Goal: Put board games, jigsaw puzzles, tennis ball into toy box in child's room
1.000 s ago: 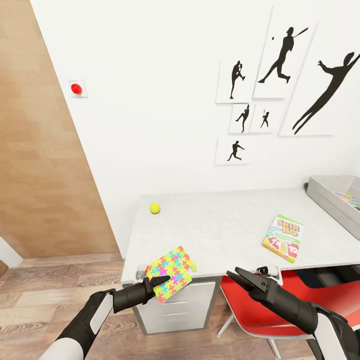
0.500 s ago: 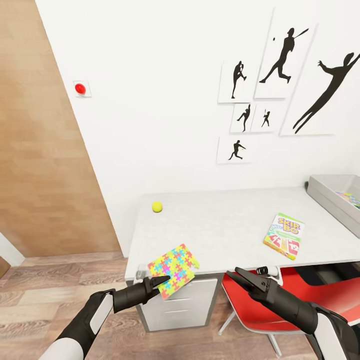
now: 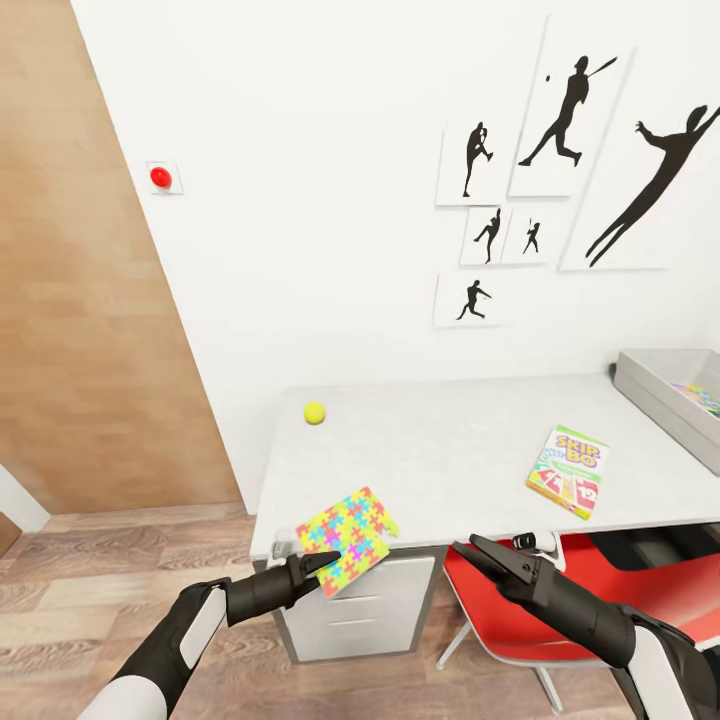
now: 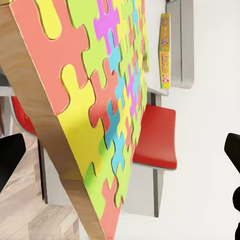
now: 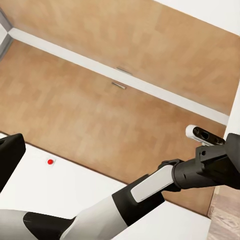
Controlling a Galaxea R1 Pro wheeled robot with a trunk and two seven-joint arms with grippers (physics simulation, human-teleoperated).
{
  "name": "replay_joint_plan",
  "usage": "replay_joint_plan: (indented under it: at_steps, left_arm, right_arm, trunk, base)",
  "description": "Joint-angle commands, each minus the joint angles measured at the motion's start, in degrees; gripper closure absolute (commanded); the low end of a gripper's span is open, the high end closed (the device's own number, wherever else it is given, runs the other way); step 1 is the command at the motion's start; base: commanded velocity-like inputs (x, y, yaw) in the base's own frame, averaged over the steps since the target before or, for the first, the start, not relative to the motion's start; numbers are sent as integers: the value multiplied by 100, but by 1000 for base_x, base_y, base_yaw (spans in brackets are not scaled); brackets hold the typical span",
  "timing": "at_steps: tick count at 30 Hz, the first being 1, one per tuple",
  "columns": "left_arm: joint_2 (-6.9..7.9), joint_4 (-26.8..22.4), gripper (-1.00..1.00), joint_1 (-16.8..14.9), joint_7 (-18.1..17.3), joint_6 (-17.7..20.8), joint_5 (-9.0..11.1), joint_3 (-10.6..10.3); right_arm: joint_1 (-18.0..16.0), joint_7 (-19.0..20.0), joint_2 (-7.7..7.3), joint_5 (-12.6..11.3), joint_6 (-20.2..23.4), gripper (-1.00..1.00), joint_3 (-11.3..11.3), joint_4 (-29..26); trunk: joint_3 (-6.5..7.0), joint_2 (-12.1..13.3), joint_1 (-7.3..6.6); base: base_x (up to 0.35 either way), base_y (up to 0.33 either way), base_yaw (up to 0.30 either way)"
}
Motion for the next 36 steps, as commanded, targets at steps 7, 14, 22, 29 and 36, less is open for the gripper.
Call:
replay_joint_plan:
  at_steps: [7,14,22,29,36]
  left_arm:
    - [0,1,-100,-3,-2,32,21,1]
    - [0,1,-100,-5,-1,32,21,1]
    - [0,1,-100,-3,1,32,21,1]
    - [0,1,100,-3,1,32,21,6]
    - [0,1,100,-3,-18,32,29,9]
  right_arm:
    - [-2,21,0,11,20,-100,1,0]
    - [-2,21,1,11,20,-100,1,0]
    - [-2,21,1,11,20,-100,1,0]
    - [-2,21,1,11,20,-100,9,0]
    - [-2,21,1,11,20,-100,10,0]
  trunk:
    - [-6,-4,-1]
    - [-6,-4,-1]
    - [-6,-4,-1]
    - [-6,-4,-1]
    - [-6,-4,-1]
  base:
    - [-64,24,0]
    - [-7,3,0]
    - [0,0,0]
    - [0,0,0]
    - [0,0,0]
